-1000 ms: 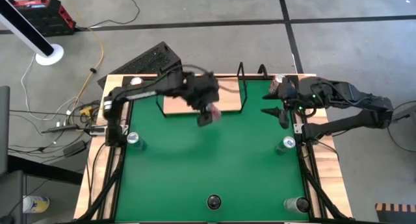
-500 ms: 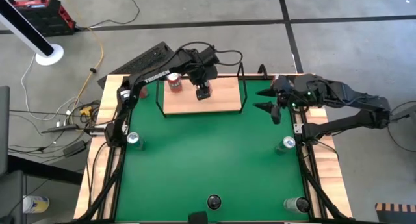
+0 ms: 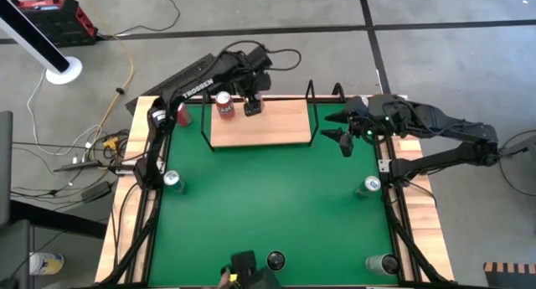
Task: Place canned beverage on shelf
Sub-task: Put the left bottom red soda can on the shelf
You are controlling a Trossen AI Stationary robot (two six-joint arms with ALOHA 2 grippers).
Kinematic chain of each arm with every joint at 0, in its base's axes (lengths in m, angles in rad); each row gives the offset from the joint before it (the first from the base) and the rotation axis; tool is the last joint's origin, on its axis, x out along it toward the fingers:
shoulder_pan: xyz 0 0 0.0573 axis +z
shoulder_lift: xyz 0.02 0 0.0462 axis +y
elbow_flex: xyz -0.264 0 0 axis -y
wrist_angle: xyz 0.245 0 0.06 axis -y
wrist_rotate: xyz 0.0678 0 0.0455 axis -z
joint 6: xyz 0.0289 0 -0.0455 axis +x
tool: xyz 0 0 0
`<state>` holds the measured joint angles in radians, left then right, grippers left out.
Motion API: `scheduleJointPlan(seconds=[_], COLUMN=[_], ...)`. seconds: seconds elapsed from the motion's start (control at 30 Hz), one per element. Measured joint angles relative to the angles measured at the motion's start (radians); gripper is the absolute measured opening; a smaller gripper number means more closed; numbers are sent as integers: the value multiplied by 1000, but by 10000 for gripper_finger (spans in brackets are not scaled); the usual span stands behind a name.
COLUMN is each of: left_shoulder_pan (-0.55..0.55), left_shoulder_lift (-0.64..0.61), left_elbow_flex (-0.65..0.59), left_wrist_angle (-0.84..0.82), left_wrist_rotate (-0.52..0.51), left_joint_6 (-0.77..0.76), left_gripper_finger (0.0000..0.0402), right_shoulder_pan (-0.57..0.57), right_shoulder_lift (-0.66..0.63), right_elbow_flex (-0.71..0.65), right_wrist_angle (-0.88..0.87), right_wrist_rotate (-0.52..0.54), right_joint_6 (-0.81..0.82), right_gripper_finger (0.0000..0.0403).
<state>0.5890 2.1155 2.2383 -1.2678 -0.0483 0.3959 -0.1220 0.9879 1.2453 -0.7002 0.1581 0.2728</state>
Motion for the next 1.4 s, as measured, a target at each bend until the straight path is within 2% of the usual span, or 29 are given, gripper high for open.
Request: scheduleJointPlan(seconds=[0.17,0.33,1.4], left_shoulder_pan=[16,17,51], left_shoulder_lift=[0,0,90], left_elbow_flex=[0,0,1], left_wrist_angle=[-4,-2,-63], left_wrist_rotate=[43,41,104], left_joint_6=[37,67,108], left_gripper_finger=[285,285,285], right_shoulder_pan=[-34,-51,-50], right_shoulder_lift=[0,0,0], right_elbow_flex=[0,0,0], right_wrist_angle=[-2,-2,-3], right_wrist_rotate=[0,-1,-4], right_joint_6=[0,-1,0], right_gripper_finger=[275,275,275])
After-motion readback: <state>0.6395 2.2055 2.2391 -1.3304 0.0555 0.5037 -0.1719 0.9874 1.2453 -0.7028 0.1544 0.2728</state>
